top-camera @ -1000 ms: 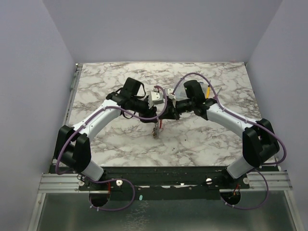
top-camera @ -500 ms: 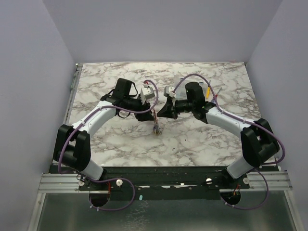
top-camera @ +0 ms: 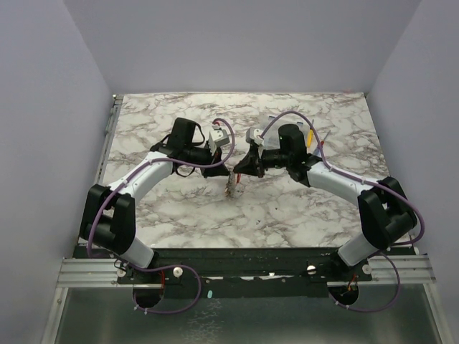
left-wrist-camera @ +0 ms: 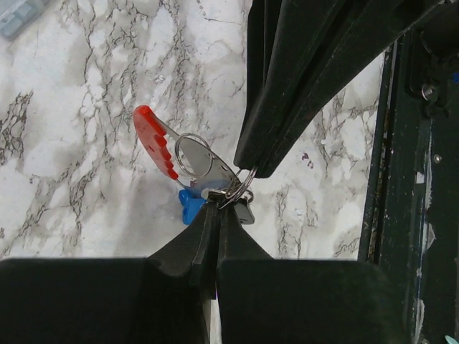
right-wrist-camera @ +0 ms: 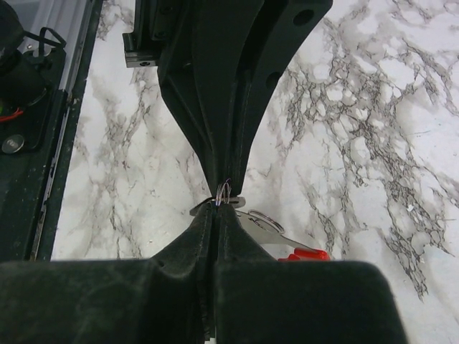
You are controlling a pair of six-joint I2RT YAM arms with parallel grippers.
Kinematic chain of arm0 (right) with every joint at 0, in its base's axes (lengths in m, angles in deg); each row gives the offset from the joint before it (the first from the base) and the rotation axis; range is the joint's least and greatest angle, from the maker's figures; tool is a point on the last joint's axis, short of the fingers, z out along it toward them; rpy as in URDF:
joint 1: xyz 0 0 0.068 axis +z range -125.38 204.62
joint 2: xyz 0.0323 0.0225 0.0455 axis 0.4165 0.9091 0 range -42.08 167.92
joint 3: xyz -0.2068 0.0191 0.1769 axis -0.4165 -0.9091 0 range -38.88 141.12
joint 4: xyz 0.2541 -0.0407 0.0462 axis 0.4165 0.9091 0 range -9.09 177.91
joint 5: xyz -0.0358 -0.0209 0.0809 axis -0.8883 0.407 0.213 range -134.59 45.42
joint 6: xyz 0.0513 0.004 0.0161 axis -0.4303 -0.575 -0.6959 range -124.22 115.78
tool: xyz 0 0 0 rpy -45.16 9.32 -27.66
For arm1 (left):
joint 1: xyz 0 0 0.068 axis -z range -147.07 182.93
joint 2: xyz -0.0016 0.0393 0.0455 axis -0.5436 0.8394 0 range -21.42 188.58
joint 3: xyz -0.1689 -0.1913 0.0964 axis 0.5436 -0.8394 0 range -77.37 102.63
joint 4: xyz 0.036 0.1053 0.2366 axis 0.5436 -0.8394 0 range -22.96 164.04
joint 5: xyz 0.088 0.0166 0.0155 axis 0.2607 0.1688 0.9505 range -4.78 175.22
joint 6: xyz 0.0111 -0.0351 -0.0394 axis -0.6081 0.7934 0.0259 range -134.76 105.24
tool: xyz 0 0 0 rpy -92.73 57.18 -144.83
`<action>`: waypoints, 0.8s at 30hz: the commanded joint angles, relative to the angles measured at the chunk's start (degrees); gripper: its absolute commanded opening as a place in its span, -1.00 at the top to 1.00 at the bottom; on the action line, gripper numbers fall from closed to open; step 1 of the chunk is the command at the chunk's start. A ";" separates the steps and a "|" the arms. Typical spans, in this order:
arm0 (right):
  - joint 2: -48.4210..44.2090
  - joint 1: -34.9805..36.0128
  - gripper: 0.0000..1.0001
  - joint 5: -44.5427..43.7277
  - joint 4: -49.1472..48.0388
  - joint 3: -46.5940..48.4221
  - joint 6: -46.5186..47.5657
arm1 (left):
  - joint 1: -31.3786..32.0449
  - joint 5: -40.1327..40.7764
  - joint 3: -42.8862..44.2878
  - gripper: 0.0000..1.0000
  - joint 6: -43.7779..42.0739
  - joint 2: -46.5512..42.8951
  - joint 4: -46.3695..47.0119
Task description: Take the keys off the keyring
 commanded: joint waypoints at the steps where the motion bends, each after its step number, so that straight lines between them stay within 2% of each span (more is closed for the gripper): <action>1: -1.43 0.41 0.99 0.66 -6.44 -1.44 -2.92 | 0.15 -3.52 -0.72 1.00 1.89 1.98 1.53; 12: -0.77 0.41 0.99 1.59 -10.90 -3.34 -4.89 | 3.10 -2.90 0.34 1.00 3.55 4.97 1.61; 14: -1.25 0.37 0.99 1.23 -10.27 -3.62 -4.28 | 2.02 -3.76 -0.02 1.00 2.89 4.11 0.47; 15: -1.74 0.32 0.99 1.03 -9.53 -3.78 -3.47 | 0.37 -4.30 -0.83 0.85 2.47 2.85 0.25; 17: -2.37 -0.01 0.99 1.09 -8.99 -4.38 -3.06 | -3.60 -5.86 -2.63 0.39 1.11 -0.53 -0.18; 19: -2.55 -0.03 0.99 1.28 -9.02 -4.70 -3.21 | -6.60 -6.83 -3.68 0.12 -0.27 -4.88 -0.71; 21: -2.32 -0.02 0.99 1.84 -9.34 -4.72 -4.06 | -7.63 -7.26 -4.33 0.02 -0.85 -7.03 -0.69; 24: -2.02 -0.03 0.99 2.56 -10.94 -4.90 -6.52 | -7.67 -9.73 -4.28 -0.02 0.06 -6.48 -0.48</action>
